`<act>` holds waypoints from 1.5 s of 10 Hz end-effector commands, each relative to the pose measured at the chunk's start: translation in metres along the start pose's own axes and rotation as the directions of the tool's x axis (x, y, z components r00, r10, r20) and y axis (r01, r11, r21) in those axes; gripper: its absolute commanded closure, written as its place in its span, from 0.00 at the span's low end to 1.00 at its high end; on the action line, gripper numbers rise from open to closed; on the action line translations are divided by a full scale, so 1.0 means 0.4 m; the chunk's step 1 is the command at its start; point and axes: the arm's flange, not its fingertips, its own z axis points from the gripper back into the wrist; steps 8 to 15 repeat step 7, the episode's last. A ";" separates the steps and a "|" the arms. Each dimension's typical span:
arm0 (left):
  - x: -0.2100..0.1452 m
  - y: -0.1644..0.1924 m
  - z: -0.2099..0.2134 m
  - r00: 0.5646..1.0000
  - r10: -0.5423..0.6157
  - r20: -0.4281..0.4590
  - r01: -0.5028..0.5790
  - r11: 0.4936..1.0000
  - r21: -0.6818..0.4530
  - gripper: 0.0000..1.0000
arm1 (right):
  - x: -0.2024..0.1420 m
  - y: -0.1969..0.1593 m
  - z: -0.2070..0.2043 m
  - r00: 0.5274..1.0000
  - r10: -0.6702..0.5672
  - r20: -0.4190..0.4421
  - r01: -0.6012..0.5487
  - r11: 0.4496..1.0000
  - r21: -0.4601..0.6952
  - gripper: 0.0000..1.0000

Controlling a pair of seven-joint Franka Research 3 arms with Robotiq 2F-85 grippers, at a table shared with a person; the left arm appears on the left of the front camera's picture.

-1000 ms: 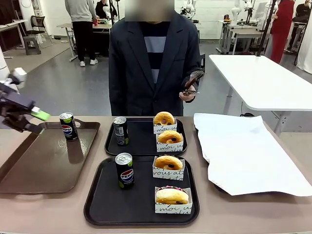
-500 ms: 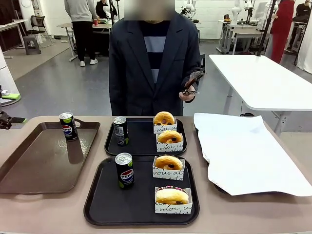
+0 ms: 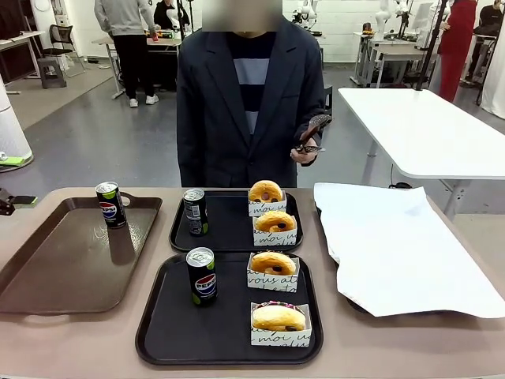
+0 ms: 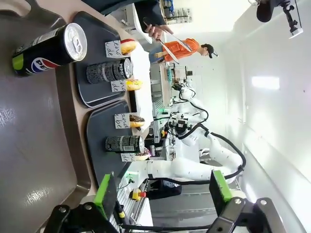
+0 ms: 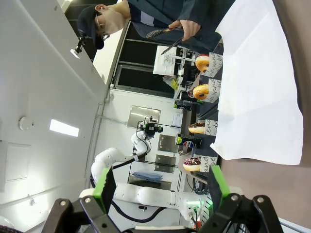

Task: Set up donuts and drinks on trays.
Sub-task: Pick up one Pepsi coke from the Handle tray and place it on the Flat Tray without a Pepsi coke.

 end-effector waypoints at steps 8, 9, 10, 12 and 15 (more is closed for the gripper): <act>-0.002 -0.018 -0.003 1.000 0.001 0.008 -0.001 1.000 0.010 0.00 | 0.004 -0.001 -0.008 1.000 0.019 0.016 -0.019 1.000 0.021 0.00; -0.002 -0.018 -0.003 1.000 0.001 0.008 -0.001 1.000 0.010 0.00 | 0.004 -0.001 -0.008 1.000 0.019 0.016 -0.019 1.000 0.021 0.00; -0.002 -0.018 -0.003 1.000 0.001 0.008 -0.001 1.000 0.010 0.00 | 0.004 -0.001 -0.008 1.000 0.019 0.016 -0.019 1.000 0.021 0.00; -0.002 -0.018 -0.003 1.000 0.001 0.008 -0.001 1.000 0.010 0.00 | 0.004 -0.001 -0.008 1.000 0.019 0.016 -0.019 1.000 0.021 0.00; -0.002 -0.018 -0.003 1.000 0.001 0.008 -0.001 1.000 0.010 0.00 | 0.004 -0.001 -0.008 1.000 0.019 0.016 -0.019 1.000 0.021 0.00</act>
